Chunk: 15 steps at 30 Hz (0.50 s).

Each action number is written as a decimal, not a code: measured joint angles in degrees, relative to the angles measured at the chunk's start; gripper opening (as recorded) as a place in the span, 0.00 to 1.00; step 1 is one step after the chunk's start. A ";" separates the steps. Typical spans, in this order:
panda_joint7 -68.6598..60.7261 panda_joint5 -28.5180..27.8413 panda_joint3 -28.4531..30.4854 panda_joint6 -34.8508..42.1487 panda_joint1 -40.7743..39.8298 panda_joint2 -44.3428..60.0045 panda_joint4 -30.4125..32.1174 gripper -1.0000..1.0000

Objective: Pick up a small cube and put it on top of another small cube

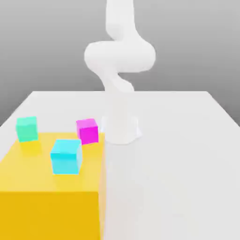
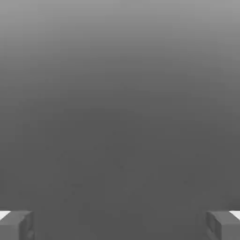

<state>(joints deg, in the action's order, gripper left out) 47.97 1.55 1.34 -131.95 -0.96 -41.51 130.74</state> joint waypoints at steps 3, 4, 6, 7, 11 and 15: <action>6.13 1.53 1.18 -1.57 -3.05 6.22 0.02 0.50; 8.42 1.93 1.49 -2.20 -4.18 8.27 0.17 0.50; 13.17 2.59 2.11 -3.50 -6.42 12.34 0.53 0.50; 15.59 2.86 2.41 -4.15 -7.54 14.37 0.72 0.50; 25.60 3.54 3.69 -6.80 -11.84 22.48 1.49 0.50; 36.03 3.62 5.32 -9.49 -15.75 30.51 2.28 0.50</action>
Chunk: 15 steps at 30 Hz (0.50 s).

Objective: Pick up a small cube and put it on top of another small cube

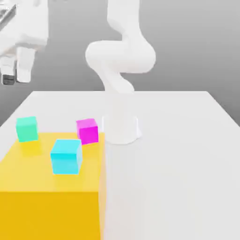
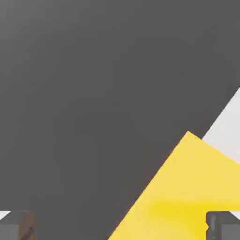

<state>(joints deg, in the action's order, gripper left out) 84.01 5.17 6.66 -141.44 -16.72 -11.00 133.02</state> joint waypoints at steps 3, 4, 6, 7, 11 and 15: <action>8.02 -0.23 1.32 -2.02 -3.36 5.98 0.59 0.50; 10.75 -0.37 1.88 -2.71 -4.52 7.96 0.80 0.50; 16.19 -0.65 2.94 -4.09 -6.96 11.90 1.20 0.50; 18.99 -0.89 3.36 -4.77 -7.85 13.86 1.40 0.50; 28.66 -0.90 6.35 -7.46 -9.41 20.15 3.79 0.50; 32.73 1.22 8.32 -9.34 -11.13 21.39 9.67 0.50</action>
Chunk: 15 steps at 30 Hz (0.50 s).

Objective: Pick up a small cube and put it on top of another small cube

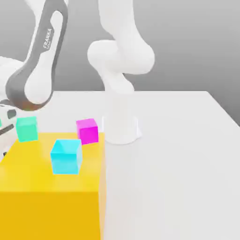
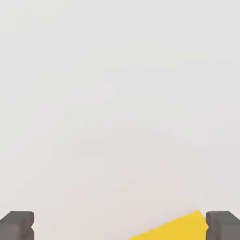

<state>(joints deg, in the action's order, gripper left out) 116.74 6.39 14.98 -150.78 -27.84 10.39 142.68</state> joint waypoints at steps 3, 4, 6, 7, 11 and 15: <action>-0.79 1.16 0.25 -0.34 -0.64 -2.75 5.28 0.50; -0.12 1.19 0.65 -1.00 -0.67 -3.82 7.17 0.50; 3.74 0.22 1.67 -3.43 -1.15 -6.04 11.11 0.50; 6.26 -0.62 2.10 -4.88 -1.72 -7.17 13.13 0.50; 18.75 -6.77 3.05 -11.00 -4.95 -11.77 21.23 0.50; 14.17 3.20 -0.70 -17.37 -6.03 -7.21 22.55 0.50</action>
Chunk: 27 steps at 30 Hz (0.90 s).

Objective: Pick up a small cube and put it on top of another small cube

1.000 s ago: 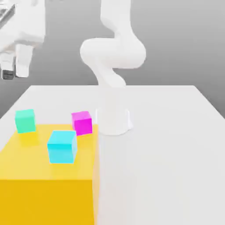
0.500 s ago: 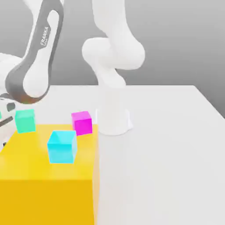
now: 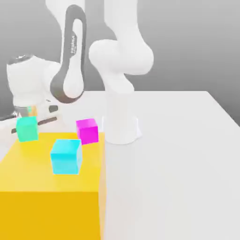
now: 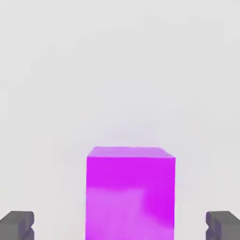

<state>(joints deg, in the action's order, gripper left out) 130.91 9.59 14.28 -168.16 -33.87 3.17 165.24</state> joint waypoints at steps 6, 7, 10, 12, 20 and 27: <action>-7.31 10.01 -9.99 -8.03 -7.54 9.87 -1.88 0.00; -7.30 10.01 -9.99 -8.06 -7.54 9.87 -1.88 0.00; -7.27 9.97 -10.00 -8.22 -7.54 9.88 -1.88 0.00; -7.45 10.21 -10.58 -8.43 -8.09 10.17 -1.94 0.00; 5.59 -8.09 -4.86 3.59 -7.85 -4.47 0.66 0.00; -6.93 -4.93 -2.84 19.92 -6.97 -11.94 -7.16 0.00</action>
<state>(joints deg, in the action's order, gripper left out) 123.98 4.66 11.44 -148.24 -40.85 -8.76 158.08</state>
